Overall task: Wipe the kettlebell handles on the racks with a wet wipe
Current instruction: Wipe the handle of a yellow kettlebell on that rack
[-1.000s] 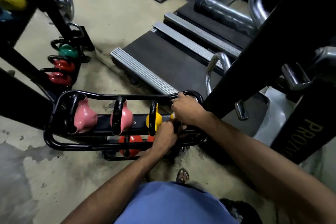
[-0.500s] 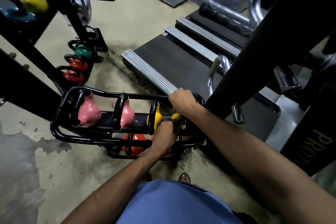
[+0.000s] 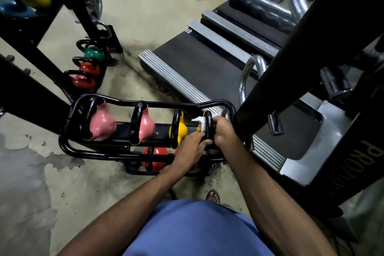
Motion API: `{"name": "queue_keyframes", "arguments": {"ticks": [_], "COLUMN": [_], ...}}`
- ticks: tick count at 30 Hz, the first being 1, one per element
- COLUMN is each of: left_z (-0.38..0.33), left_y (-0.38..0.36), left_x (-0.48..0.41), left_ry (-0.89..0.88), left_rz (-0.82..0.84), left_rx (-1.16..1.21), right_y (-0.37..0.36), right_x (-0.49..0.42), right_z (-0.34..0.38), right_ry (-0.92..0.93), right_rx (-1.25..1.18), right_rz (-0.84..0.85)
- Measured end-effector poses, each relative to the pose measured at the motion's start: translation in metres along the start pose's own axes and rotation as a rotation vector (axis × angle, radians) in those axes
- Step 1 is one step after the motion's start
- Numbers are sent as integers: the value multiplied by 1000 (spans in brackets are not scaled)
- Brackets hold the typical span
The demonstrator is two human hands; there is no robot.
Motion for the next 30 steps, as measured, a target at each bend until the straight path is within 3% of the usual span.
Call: {"name": "queue_keyframes", "arguments": {"ticks": [3,6,9,12,15,18,21,23,25,26,30], "left_z": [1,9,25,18,10,10,10,8,3,1,4], "left_y": [1,0,-9,-5,-3,-3,-2,-1,0,0,-2], "left_x": [0,-2,-8,-4,-2,-6,-8,-7,-6,-6,-7], "left_ry": [6,41,69,50,55,72,85,81,45,24,-23], "left_rz": [9,31,72,54,37,15,10,5,-10,-14,-10], "left_rx": [-29,-67,-28,-41,-14,-31,-33,-8,-37,-59,-56], "right_y": [15,1,-27,-45,-44,-42,-38,-32,-19,-9,27], "right_x": [-3,8,11,15,18,5,-6,2,21,30,26], "right_z": [17,33,43,36,40,51,49,44,42,40,15], "right_ry": [430,758,898,982,1040,1038,914,987,1245,1287,928], "right_rx": [556,974,1505,2031,2186,2206,2110,1990,1682,1454,817], "right_rz": [-285,-309,-111,212,391,331,262,201,88,30,-223]}}
Point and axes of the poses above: each hand's wrist, its own x-axis away from the middle knuckle, its own y-axis out of the back of the hand, z = x × y, the point moved 6 cm from there along -x, towards the middle knuckle, and after that the axes turned 6 degrees about y, right-handed, at the moved point
